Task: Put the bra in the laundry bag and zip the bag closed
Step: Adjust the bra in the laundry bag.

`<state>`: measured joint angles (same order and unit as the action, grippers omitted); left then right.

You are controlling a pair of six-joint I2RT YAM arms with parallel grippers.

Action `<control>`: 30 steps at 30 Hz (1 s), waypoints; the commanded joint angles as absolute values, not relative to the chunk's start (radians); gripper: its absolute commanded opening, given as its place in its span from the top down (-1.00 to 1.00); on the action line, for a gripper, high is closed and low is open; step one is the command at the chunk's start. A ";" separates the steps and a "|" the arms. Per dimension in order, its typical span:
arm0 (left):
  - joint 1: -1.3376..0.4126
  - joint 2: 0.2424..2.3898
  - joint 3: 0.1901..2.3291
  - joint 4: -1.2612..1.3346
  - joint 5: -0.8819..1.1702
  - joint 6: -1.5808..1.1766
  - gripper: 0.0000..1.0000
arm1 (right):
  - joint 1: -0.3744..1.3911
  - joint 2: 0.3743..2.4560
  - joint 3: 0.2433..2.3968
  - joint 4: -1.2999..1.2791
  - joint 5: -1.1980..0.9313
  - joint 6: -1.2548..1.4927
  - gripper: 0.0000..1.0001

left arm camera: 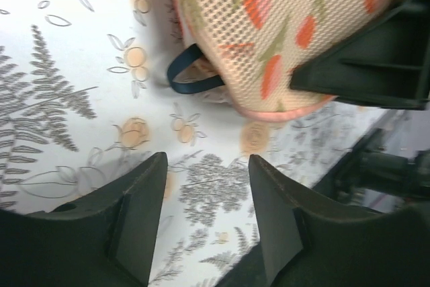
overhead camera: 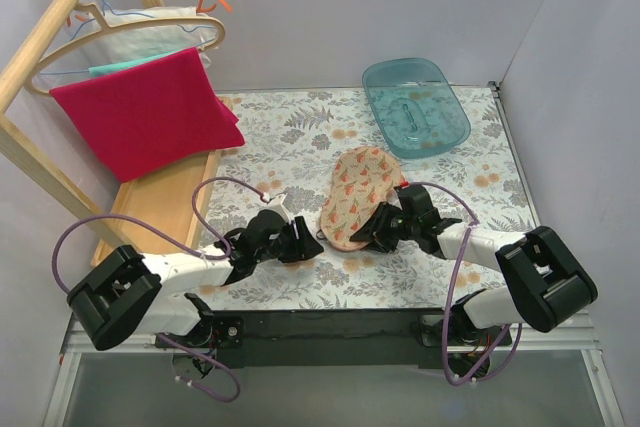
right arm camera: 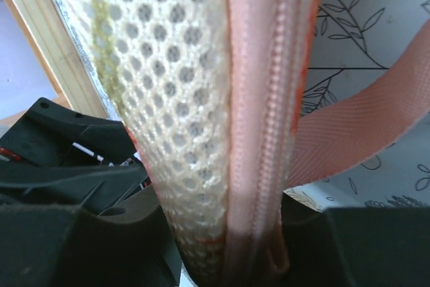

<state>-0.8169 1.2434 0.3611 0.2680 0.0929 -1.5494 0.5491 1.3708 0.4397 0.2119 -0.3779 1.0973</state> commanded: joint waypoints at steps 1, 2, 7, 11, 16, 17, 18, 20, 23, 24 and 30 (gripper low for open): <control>-0.830 1.293 0.422 0.212 -0.018 -1.352 0.06 | 0.542 1.342 0.472 0.236 -0.403 1.109 0.22; -0.831 1.325 0.432 0.218 -0.021 -1.297 0.07 | 0.543 1.339 0.471 0.236 -0.411 1.115 0.22; -0.834 1.361 0.453 0.319 -0.012 -1.175 0.03 | 0.541 1.309 0.466 0.236 -0.433 1.129 0.23; -0.834 1.377 0.457 0.382 0.049 -1.132 0.02 | 0.540 1.293 0.479 0.236 -0.449 1.140 0.23; -0.850 1.397 0.459 0.410 0.112 -1.117 0.00 | 0.540 1.307 0.508 0.239 -0.466 1.147 0.23; -0.854 1.400 0.459 0.411 0.130 -1.120 0.00 | 0.540 1.312 0.512 0.241 -0.469 1.149 0.22; -0.865 1.407 0.459 0.414 0.135 -1.121 -0.01 | 0.538 1.315 0.520 0.244 -0.469 1.152 0.22; -0.877 1.411 0.451 0.429 0.135 -1.135 0.03 | 0.538 1.319 0.528 0.248 -0.474 1.157 0.22; -0.887 1.422 0.448 0.451 0.105 -1.163 0.03 | 0.538 1.324 0.535 0.255 -0.479 1.164 0.23; -0.891 1.422 0.443 0.457 0.083 -1.169 0.03 | 0.538 1.322 0.537 0.255 -0.480 1.164 0.23; -0.891 1.367 0.429 0.488 -0.083 -1.184 0.00 | 0.538 1.289 0.517 0.253 -0.476 1.173 0.23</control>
<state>-0.8898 1.4216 0.4324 0.4427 0.0444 -1.1797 0.5434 1.3170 0.4973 0.2127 -0.4576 1.1603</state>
